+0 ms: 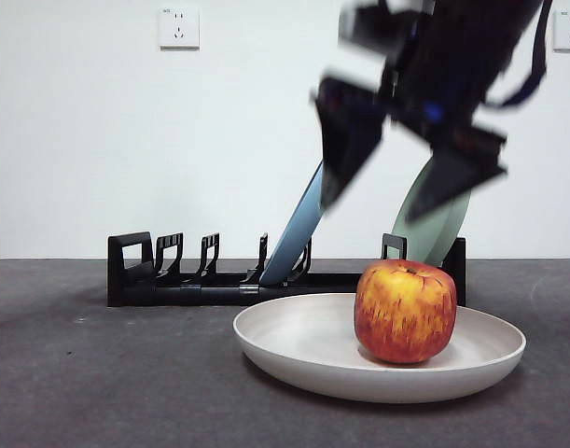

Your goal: Take the yellow plate from the plate rack,put the plate on the table,take the apple from the table,put the apple in the plate

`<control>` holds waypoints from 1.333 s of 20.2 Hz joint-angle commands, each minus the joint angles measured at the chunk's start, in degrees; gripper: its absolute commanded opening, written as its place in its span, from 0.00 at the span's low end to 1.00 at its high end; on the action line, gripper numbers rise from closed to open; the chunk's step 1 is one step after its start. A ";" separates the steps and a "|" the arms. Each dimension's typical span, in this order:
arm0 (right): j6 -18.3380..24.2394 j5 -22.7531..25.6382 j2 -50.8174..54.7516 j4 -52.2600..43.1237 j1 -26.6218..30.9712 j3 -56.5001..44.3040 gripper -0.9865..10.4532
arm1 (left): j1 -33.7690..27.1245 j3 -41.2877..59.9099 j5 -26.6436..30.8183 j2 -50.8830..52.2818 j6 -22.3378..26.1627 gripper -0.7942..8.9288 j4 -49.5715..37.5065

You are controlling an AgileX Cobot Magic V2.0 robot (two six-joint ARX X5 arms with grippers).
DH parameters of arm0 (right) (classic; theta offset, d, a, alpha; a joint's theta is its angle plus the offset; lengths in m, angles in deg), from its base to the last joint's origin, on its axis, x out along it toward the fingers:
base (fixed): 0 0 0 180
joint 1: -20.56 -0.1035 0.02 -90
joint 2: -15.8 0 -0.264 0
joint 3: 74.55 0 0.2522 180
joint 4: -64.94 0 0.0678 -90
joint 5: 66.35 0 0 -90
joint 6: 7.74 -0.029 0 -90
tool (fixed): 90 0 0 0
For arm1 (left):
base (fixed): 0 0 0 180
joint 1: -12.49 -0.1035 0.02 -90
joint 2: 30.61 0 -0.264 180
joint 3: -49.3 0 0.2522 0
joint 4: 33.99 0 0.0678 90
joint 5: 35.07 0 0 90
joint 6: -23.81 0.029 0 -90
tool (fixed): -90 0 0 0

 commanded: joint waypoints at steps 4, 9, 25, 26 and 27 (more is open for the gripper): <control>-0.35 0.15 9.09 -1.42 -0.09 2.75 0.50 | -0.04 0.26 -13.46 -1.51 0.92 0.37 -1.88; -0.33 0.28 16.68 -3.19 0.02 2.80 0.41 | 0.24 0.26 -22.67 -3.48 1.90 0.37 -2.36; 2.40 9.01 25.81 4.83 -0.11 0.57 0.07 | 8.76 3.48 -14.97 -4.92 4.83 0.07 -4.15; 2.01 8.79 25.97 4.83 -0.09 0.09 0.07 | 9.05 5.11 -14.80 -4.35 4.07 0.07 -5.53; 1.53 8.79 26.21 4.74 -0.11 -0.55 0.07 | 9.27 7.06 -14.56 -3.58 3.54 0.07 -6.97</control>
